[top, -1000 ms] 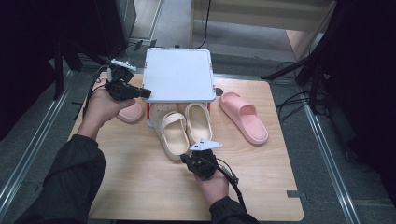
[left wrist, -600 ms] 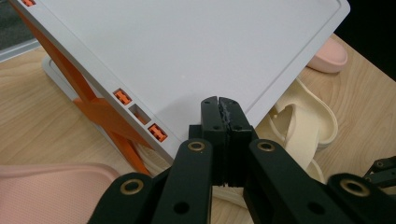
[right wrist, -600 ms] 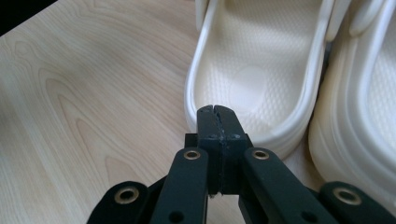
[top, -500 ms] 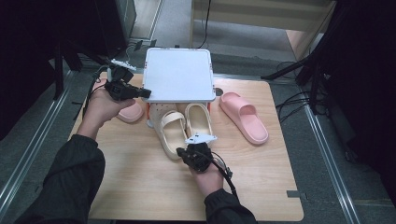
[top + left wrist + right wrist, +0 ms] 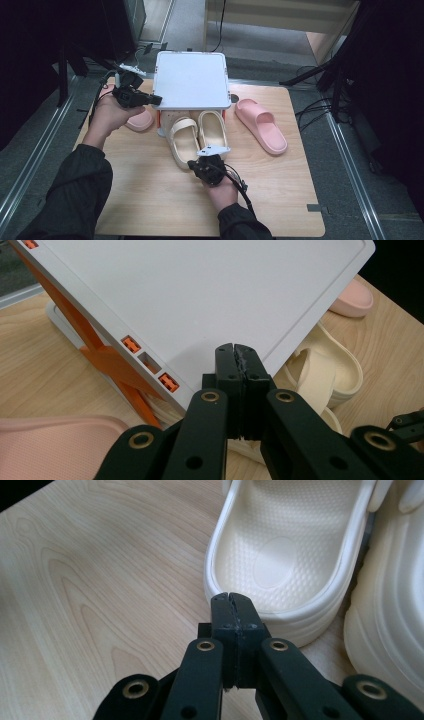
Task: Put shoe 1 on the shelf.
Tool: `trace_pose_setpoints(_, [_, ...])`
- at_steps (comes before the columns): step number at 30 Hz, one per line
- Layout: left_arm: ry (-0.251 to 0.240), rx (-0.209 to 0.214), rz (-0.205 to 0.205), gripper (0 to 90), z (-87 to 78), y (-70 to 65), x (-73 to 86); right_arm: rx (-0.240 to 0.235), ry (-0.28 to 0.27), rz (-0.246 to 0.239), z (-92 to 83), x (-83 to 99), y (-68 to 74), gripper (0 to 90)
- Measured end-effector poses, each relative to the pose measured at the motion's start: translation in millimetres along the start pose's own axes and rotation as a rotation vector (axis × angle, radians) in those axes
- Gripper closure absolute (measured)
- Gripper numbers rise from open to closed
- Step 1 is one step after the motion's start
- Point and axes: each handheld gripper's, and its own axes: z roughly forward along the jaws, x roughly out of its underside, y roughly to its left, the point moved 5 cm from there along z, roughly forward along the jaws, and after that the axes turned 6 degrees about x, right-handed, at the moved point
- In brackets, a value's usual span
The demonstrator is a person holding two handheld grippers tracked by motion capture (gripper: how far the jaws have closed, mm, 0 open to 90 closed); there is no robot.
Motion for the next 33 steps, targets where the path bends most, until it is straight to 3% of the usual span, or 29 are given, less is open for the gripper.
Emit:
trace_pose_setpoints(2, [-0.001,0.005,-0.003,89.8,0.1,0.1,0.1,0.008,-0.007,-0.017,1.7,-0.6,0.9,90.0])
trace_pose_setpoints(8, [0.000,0.000,-0.001,89.8,0.4,-0.5,-0.1,0.009,-0.016,-0.005,8.2,-8.5,0.5,90.0])
trace_pose_setpoints(14, [0.001,-0.003,-0.005,89.8,0.4,-0.7,-0.3,0.016,-0.061,0.007,18.1,-34.4,3.1,90.0])
trace_pose_setpoints(21, [-0.001,0.000,-0.008,89.8,0.3,-0.3,0.0,0.044,-0.050,-0.011,37.8,-53.6,0.0,90.0])
trace_pose_setpoints(24, [0.000,0.002,-0.009,89.8,0.1,0.0,0.1,0.035,-0.054,-0.003,40.4,-57.6,-0.7,90.0])
trace_pose_setpoints(25, [-0.001,0.002,-0.011,89.8,0.2,-0.3,0.0,0.050,-0.061,-0.035,43.9,-60.4,-2.0,90.0])
trace_pose_setpoints(27, [-0.001,-0.002,-0.011,89.8,0.3,-0.4,-0.1,0.062,-0.064,-0.047,47.7,-62.8,-4.7,90.0])
trace_pose_setpoints(33, [-0.002,0.000,-0.011,89.7,0.4,-0.5,-0.1,0.069,-0.054,-0.021,58.1,-74.0,-13.2,90.0])
